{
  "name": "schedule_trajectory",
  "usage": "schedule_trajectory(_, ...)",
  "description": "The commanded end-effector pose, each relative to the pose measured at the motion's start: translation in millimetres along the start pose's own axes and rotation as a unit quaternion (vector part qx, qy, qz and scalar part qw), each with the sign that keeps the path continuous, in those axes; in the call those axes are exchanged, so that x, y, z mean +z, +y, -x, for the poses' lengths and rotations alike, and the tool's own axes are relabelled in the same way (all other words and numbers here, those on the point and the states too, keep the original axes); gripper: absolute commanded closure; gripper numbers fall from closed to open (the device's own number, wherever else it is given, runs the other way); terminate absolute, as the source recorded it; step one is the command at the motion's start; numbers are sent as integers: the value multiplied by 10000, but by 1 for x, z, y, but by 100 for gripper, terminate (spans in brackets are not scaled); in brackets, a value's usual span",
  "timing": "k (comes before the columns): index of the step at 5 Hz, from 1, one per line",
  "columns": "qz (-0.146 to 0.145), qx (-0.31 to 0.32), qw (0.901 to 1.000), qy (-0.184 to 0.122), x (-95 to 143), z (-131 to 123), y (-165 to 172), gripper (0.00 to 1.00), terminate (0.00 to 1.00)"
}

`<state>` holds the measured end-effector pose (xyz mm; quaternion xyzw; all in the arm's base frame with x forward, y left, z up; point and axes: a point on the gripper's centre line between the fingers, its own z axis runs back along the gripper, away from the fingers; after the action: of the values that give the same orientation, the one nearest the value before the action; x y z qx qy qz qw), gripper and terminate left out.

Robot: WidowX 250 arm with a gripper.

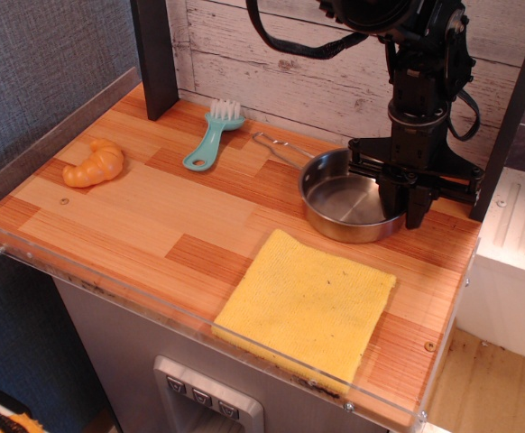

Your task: Put the pot on top of the napkin.

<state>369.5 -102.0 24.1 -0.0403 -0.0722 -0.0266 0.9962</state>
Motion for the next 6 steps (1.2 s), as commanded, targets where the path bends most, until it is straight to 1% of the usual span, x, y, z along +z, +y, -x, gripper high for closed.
schedule_trajectory(1, 110, -251, 9993, -260, 42, -7, 4, 100, 0)
schedule_trajectory(2, 53, -542, 9975, -459, 79, 12, -6, 100, 0)
schedule_trajectory(3, 67, -885, 9953, -395, 91, 39, -21, 100, 0)
schedule_trajectory(4, -9, -1101, 9938, -126, 83, 70, -30, 100, 0)
schedule_trajectory(5, -169, -1099, 9936, 190, 68, 97, -29, 100, 0)
schedule_trajectory(6, -401, -966, 9937, 396, 60, 109, -19, 100, 0)
